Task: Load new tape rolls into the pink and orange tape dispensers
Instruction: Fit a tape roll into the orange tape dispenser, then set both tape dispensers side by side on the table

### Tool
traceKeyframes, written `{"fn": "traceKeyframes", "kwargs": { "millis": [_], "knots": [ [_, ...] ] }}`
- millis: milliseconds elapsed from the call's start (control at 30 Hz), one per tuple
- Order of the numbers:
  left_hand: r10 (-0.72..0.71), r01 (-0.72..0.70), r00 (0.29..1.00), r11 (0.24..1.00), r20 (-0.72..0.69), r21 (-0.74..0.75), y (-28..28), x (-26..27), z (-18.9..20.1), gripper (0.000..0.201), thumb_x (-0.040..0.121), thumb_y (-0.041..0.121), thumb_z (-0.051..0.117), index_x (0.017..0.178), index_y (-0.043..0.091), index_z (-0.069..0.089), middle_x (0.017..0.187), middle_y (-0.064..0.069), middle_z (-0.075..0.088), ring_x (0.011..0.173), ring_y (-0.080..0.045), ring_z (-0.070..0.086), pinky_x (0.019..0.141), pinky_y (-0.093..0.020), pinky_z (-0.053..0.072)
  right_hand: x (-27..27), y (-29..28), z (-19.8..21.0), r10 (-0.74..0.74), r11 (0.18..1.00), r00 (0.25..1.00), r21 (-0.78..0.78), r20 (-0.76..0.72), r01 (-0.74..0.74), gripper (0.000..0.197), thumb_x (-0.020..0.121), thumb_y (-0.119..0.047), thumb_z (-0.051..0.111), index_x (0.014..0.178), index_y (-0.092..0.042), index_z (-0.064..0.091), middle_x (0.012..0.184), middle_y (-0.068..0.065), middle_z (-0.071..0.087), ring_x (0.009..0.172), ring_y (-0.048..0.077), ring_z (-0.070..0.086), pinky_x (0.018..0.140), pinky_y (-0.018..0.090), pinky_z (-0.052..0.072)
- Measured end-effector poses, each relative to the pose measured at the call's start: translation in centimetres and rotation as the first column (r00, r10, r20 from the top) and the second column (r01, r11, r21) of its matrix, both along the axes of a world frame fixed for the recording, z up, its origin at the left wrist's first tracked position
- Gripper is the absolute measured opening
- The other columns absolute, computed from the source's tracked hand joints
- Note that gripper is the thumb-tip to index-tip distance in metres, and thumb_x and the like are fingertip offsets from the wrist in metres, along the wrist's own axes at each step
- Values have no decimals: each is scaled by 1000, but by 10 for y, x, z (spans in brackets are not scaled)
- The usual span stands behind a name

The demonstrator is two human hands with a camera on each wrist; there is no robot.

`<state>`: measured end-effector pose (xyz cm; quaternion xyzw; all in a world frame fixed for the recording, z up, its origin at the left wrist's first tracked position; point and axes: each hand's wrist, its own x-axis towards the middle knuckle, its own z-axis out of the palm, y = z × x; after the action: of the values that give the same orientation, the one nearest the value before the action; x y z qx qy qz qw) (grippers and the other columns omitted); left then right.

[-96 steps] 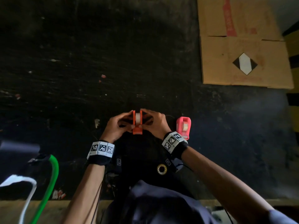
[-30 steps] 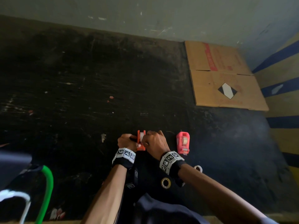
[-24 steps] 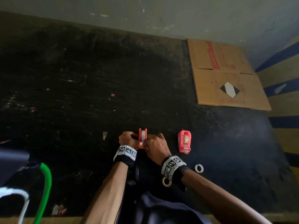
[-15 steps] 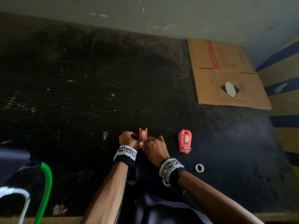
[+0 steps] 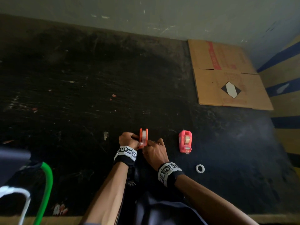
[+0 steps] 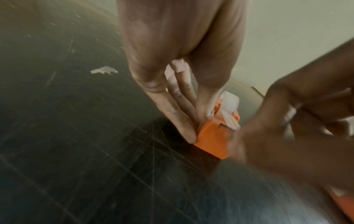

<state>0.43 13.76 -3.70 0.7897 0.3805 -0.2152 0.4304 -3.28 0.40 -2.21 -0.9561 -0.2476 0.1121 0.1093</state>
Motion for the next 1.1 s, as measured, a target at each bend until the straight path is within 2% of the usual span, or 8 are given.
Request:
{"fn": "traceKeyframes", "kwargs": {
  "millis": [133,367,433,500,600,733,833,1100],
  "knots": [
    [-19,20,1000,999,17,-36,2,-5,-8,26,57,15,94,69,22,72,79,-3,74,76,-19,73,75,-36,63,-16,-1,-25,-16,999,1000,-37,-22,16,10,85,-24,63,80,-22,72,81,-2,72,68,22,67,79,37,32],
    [33,-20,994,992,101,-125,9,-21,-3,26,75,2,81,100,8,78,83,-11,76,66,-17,72,65,-33,63,-8,-28,-9,-49,999,991,0,-123,50,18,84,-31,58,82,-23,74,89,-3,70,82,21,68,86,36,42],
    [40,-33,996,995,81,-92,13,-22,-7,28,82,0,72,105,15,77,86,-10,76,65,-17,71,63,-30,62,2,-49,0,-155,984,986,82,-67,160,13,80,-31,64,79,-24,74,83,-2,70,78,23,68,80,36,48],
    [-8,7,997,1000,74,16,15,-18,-6,33,84,6,66,109,25,74,101,-7,76,82,-20,73,75,-33,62,14,-74,6,-283,947,959,156,-4,280,9,78,-31,70,78,-24,75,82,-1,69,83,25,67,77,36,52],
    [-72,50,992,980,107,192,1,-8,6,43,83,26,73,125,28,62,120,-3,68,110,-22,65,90,-36,54,33,-107,10,-484,874,868,115,114,472,28,77,-43,74,100,-28,72,104,4,66,107,30,59,87,40,48],
    [-171,126,977,943,124,307,-36,1,16,82,70,47,79,138,29,38,133,-6,51,120,-28,56,87,-45,54,46,-128,3,-664,747,747,21,-32,664,76,75,-52,76,140,-27,45,134,12,48,123,36,48,97,48,46],
    [-208,170,976,921,72,351,-52,-1,9,89,65,36,86,138,28,34,136,-10,45,123,-31,53,84,-46,55,49,-128,-8,-692,716,697,-50,-190,697,89,76,-48,78,149,-32,29,140,13,41,125,38,48,93,48,51],
    [-152,98,979,936,138,338,-49,2,-10,80,70,16,83,136,26,39,129,-9,54,118,-29,58,86,-37,50,59,-138,-26,-683,700,688,50,-245,713,80,76,-35,78,144,-36,36,133,9,48,119,34,54,83,44,54]
  ]
}}
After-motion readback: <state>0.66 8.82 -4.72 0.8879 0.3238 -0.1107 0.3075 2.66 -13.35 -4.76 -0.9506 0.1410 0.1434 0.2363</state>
